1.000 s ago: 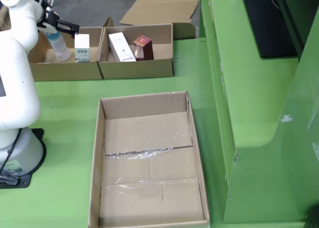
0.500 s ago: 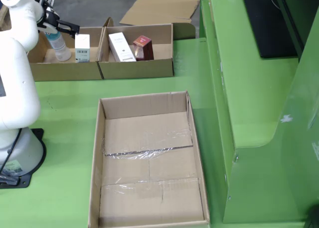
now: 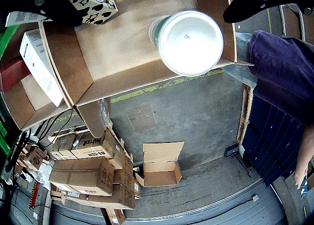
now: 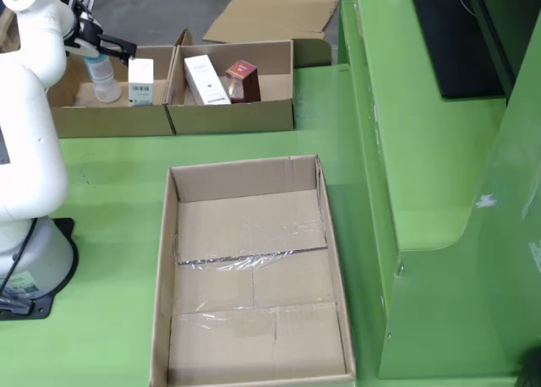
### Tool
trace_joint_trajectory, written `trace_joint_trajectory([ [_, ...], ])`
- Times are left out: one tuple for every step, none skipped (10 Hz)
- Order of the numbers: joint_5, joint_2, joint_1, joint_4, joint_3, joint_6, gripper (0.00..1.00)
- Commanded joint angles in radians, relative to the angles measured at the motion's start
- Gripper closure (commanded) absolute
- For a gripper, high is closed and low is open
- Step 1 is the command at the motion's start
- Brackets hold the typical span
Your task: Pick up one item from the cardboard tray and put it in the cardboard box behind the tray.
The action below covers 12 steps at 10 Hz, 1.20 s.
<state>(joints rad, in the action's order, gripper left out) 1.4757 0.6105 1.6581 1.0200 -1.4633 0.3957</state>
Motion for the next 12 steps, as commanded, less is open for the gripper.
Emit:
trace_joint_trajectory([
  [0.029, 0.025, 0.004, -0.019, -0.036, 0.021, 0.10],
  [0.029, 0.025, 0.004, -0.019, -0.036, 0.021, 0.20],
  [0.029, 0.025, 0.004, -0.019, -0.036, 0.021, 0.30],
  [0.029, 0.025, 0.004, -0.019, -0.036, 0.021, 0.40],
  [0.029, 0.025, 0.004, -0.019, -0.036, 0.021, 0.50],
  [0.029, 0.025, 0.004, -0.019, -0.036, 0.021, 0.60],
  [0.024, 0.038, -0.002, -0.040, -0.006, 0.022, 0.70],
  [0.011, -0.001, -0.002, -0.064, -0.025, 0.035, 0.80],
  [-0.009, -0.097, 0.005, -0.095, -0.082, 0.043, 0.90],
  [-0.028, -0.177, 0.010, -0.144, -0.108, 0.050, 1.00],
  [-0.028, -0.177, 0.010, -0.144, -0.108, 0.050, 1.00],
  [-0.089, -0.354, 0.043, -0.301, -0.126, 0.083, 1.00],
])
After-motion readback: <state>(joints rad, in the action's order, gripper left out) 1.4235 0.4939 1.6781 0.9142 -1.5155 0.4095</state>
